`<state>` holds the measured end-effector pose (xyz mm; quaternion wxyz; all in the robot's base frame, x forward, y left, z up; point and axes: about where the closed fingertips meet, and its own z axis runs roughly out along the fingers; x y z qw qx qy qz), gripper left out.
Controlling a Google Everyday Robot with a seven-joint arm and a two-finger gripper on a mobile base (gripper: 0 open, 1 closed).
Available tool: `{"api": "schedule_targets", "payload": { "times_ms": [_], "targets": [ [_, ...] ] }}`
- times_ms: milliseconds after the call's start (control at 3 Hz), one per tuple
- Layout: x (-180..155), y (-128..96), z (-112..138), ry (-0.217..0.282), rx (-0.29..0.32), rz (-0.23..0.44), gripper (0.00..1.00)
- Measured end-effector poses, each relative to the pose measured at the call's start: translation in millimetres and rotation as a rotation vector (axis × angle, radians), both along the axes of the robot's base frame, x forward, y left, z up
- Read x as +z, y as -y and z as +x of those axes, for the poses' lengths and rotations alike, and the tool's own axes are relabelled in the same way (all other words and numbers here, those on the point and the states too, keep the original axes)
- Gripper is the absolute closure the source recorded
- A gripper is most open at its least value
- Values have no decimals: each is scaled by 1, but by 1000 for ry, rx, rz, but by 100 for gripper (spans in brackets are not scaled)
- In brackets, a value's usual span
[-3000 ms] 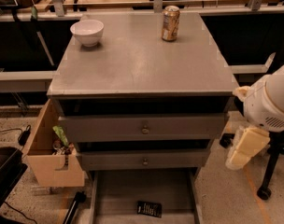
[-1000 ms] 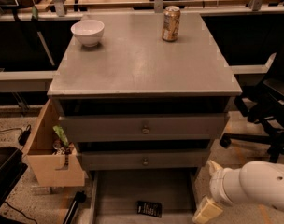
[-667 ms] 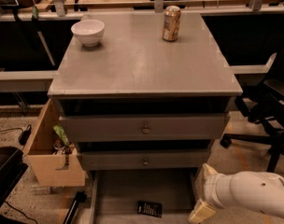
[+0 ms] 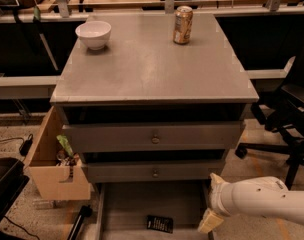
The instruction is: Pick rxbar chocolate from bottom drawer and place on counter
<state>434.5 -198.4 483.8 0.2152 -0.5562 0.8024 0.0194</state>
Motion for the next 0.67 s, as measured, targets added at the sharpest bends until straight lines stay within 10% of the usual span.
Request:
{"api": "schedule_targets", "payload": {
  "times_ms": [667],
  "targets": [
    [-84,-25,32,-48,3,47,0]
  ]
}}
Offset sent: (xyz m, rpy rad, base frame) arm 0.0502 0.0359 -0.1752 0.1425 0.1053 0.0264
